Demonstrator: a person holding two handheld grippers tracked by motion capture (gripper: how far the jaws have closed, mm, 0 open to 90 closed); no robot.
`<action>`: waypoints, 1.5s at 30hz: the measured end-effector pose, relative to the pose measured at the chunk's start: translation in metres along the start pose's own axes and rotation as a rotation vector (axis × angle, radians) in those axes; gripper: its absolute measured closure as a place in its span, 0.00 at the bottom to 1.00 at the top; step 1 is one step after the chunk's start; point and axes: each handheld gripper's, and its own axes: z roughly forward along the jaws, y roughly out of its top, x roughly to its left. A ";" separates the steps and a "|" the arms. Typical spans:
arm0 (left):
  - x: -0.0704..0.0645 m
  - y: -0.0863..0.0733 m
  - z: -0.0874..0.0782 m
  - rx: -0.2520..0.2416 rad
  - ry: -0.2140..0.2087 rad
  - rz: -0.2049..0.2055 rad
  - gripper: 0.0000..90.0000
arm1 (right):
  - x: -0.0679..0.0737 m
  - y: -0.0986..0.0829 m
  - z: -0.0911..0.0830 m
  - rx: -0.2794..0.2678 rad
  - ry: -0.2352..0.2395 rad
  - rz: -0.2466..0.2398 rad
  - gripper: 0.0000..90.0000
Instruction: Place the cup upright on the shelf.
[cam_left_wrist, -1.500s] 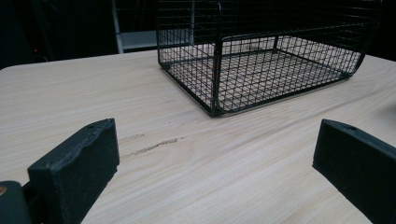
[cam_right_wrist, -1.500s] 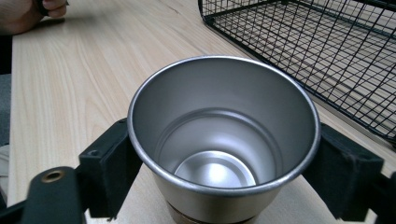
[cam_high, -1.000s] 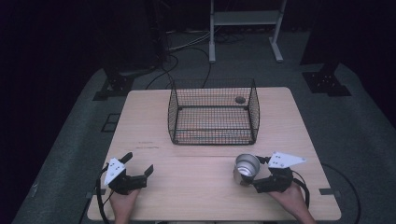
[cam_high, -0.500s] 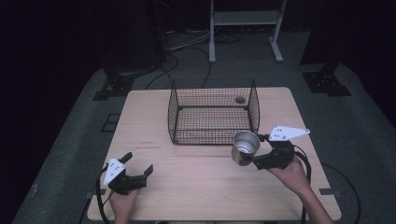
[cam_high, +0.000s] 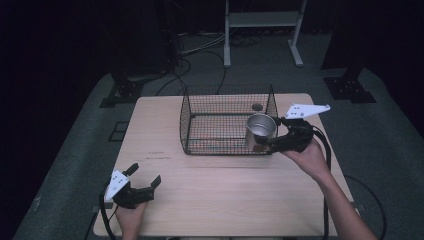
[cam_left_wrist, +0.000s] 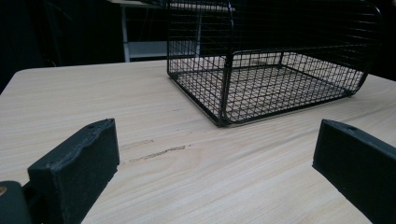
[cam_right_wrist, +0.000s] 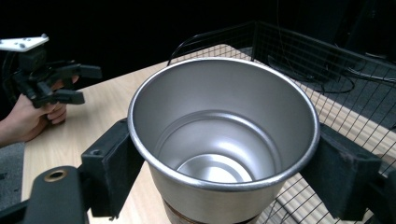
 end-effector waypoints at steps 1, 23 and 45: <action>0.000 0.000 0.000 0.003 0.000 0.001 0.00 | 0.000 0.000 0.000 0.000 0.000 0.000 0.20; -0.006 0.001 0.004 0.016 -0.017 0.037 0.00 | -0.029 0.057 0.062 0.059 -0.012 -0.016 0.20; -0.006 0.001 0.003 0.010 -0.015 0.040 0.00 | -0.060 0.055 0.119 0.131 -0.039 0.052 0.20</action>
